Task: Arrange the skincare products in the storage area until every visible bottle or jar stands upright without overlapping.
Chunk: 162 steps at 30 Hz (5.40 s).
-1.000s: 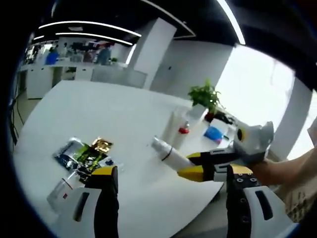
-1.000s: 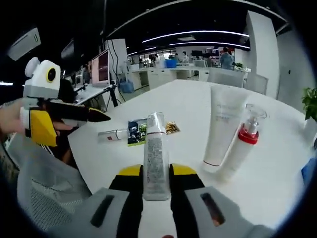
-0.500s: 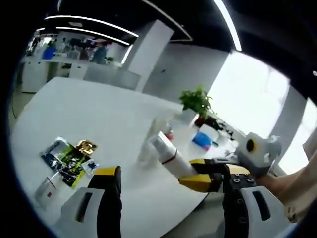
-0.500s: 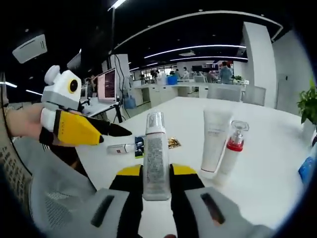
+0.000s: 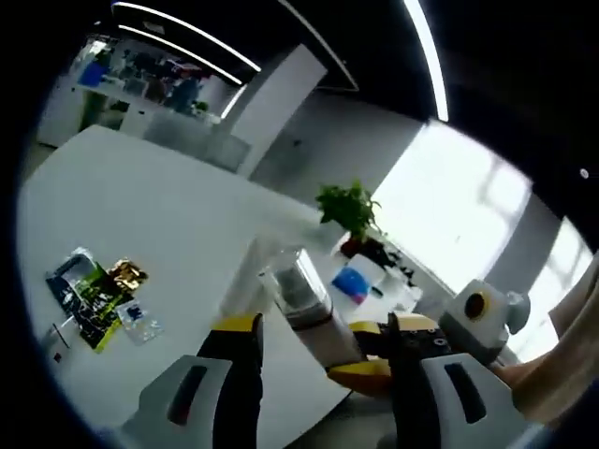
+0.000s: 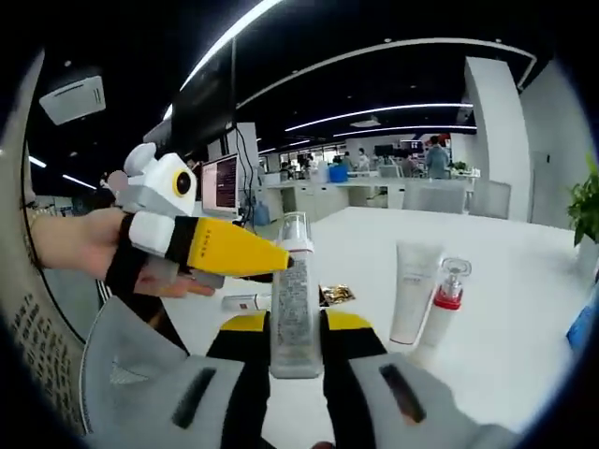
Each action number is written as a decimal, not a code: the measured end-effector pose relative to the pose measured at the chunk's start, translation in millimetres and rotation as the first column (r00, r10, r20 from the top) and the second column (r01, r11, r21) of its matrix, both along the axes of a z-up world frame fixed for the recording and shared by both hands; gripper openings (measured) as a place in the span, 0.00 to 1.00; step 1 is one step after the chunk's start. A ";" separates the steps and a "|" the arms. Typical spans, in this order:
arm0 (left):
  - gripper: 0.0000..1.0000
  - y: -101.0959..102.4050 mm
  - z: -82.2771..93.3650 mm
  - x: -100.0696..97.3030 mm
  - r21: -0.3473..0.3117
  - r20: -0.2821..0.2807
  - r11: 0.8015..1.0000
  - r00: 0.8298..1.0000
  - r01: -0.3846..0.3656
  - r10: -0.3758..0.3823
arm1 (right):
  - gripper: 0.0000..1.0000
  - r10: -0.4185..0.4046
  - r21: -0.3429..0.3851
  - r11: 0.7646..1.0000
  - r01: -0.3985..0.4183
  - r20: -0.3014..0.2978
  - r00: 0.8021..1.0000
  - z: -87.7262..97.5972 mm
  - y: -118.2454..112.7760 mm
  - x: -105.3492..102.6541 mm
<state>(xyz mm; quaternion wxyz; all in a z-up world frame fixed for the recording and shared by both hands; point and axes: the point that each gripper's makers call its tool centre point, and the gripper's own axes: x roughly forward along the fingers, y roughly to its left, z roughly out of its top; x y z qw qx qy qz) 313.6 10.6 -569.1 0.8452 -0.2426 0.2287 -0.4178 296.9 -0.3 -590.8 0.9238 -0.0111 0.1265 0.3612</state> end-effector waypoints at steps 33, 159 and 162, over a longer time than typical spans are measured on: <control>0.17 -24.4 55.1 -31.4 0.033 0.226 0.880 0.854 0.474 -0.469 | 0.23 0.460 0.462 0.804 -0.374 -0.085 0.884 42.9 5.2 -26.2; 0.17 -97.2 -113.2 15.7 0.513 0.110 0.713 0.787 0.478 -0.607 | 0.22 0.237 -0.251 0.934 -0.256 -0.102 0.966 -124.8 -66.1 38.6; 0.17 -97.9 -116.9 17.5 0.519 0.105 0.712 0.791 0.474 -0.603 | 0.22 0.232 -0.246 0.935 -0.254 -0.114 0.966 -129.3 -67.0 40.7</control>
